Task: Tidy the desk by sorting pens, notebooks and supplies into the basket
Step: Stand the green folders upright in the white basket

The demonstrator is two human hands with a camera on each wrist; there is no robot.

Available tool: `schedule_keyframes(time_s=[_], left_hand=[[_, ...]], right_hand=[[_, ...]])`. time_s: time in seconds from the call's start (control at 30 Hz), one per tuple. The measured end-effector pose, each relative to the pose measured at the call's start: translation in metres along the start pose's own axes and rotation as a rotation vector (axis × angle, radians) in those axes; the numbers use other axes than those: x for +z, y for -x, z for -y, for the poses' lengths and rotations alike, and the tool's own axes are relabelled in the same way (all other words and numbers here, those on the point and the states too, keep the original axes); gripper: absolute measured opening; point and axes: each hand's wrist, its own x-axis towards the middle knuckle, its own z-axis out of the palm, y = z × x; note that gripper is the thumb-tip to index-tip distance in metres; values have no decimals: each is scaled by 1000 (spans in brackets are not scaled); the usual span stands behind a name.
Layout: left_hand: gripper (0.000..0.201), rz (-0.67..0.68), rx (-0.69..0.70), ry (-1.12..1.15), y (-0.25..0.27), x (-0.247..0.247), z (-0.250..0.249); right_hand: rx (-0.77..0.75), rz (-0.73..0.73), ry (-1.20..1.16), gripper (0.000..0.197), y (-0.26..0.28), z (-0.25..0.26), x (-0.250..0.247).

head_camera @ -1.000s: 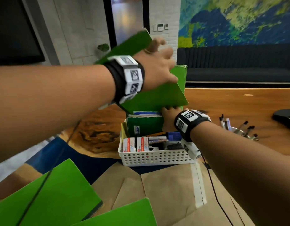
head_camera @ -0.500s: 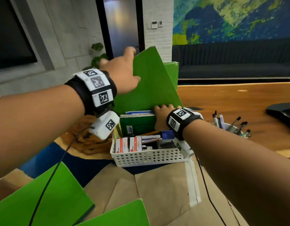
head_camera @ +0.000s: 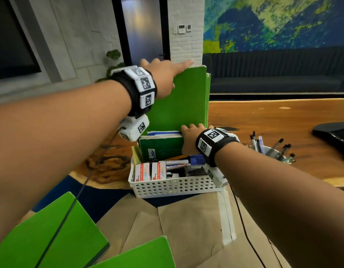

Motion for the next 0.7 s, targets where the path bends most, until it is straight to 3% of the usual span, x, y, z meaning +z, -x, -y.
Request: schedule_keyframes(time_s=[0.1, 0.2, 0.3, 0.63, 0.7], left_hand=[[89, -90, -15, -30, -7, 35, -19], [97, -223, -183, -72, -8, 57, -23], [102, -185, -323, -3, -9, 76, -13], [95, 131, -50, 231, -25, 73, 34], [88, 129, -37, 319, -14, 67, 44]], right_hand=[[-10, 6, -7, 56, -1, -2, 1], [-12, 4, 1, 56, -4, -3, 3], [-15, -9, 2, 61, -6, -4, 6], [12, -26, -3, 59, -9, -2, 10], [29, -2, -17, 53, -11, -3, 6]])
